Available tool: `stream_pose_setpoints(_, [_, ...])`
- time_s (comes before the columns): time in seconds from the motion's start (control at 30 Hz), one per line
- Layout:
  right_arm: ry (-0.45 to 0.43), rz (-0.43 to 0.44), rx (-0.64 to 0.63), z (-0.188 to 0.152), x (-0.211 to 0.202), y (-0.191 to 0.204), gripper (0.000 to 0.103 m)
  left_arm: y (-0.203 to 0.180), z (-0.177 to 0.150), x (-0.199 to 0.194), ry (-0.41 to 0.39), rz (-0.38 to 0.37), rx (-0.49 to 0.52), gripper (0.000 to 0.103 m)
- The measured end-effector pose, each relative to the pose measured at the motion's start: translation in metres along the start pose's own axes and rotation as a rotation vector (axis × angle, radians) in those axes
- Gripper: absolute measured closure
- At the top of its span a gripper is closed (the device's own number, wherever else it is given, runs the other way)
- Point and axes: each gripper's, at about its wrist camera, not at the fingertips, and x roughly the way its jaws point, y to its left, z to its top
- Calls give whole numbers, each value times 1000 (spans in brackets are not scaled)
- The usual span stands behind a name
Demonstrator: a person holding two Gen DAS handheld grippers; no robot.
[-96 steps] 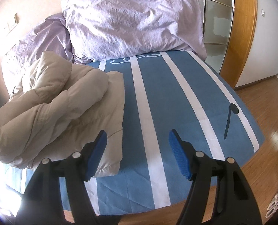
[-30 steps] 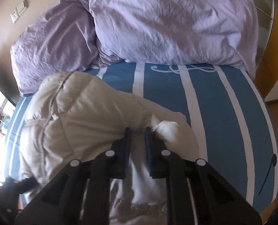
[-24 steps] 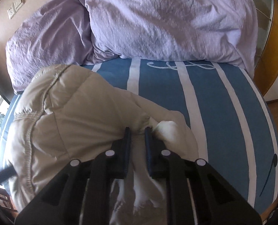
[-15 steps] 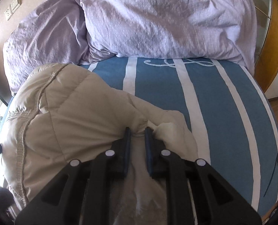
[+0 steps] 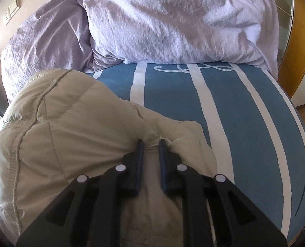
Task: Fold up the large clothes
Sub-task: 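Press the jacket bundle flat with the left gripper while the right gripper grasps its edge, then hold the jacket bundle with both grippers closed on its sides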
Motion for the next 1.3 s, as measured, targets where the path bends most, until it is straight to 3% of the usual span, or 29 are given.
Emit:
stream_pose_setpoints(0.27, [-40,-37,-26,-5,1,4,88,24,27,11,-39,91,-56,3])
stream_pose_setpoints(0.43, [-60,-42,-25,-7,1,4,88,37,22,37,17,159,-69,3])
stream_pose_setpoints(1.3, [-156,-86,-35,-10,3,9,86,44,-5,81,-17,184,-42,1])
